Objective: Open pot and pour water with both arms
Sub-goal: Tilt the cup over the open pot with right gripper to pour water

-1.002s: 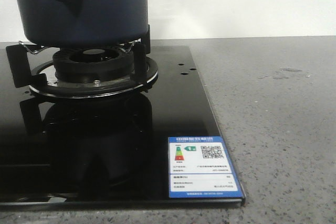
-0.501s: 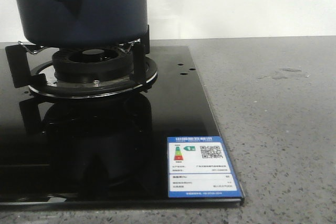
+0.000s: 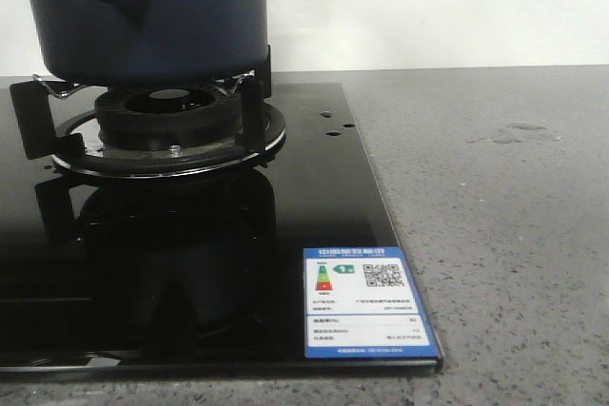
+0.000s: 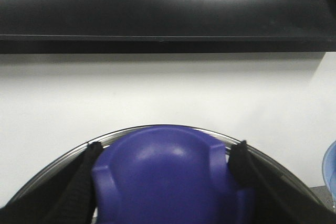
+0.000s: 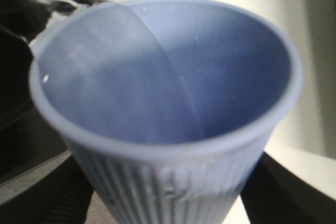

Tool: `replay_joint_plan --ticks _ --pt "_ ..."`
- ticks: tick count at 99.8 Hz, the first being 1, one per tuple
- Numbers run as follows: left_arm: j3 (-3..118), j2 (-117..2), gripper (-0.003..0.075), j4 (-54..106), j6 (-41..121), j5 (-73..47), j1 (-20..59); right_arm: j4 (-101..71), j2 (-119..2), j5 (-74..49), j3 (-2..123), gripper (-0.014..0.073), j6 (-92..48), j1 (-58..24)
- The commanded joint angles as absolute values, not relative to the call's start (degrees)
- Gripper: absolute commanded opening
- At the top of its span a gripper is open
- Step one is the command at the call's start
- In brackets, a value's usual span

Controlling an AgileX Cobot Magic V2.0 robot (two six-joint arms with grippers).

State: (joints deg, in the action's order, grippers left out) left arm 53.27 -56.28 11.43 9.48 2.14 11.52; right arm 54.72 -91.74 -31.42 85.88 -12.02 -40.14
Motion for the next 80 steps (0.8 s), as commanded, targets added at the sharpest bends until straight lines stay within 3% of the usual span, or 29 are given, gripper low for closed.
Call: replay_joint_plan --ticks 1,80 --pt "55.14 -55.00 0.0373 11.61 9.26 8.34 11.38 60.59 -89.05 -27.18 88.38 0.0314 -12.13 -40.60" --pt "55.14 -55.00 0.0373 11.61 9.26 8.34 11.38 76.87 -89.05 -24.73 88.38 0.0314 -12.13 -41.24"
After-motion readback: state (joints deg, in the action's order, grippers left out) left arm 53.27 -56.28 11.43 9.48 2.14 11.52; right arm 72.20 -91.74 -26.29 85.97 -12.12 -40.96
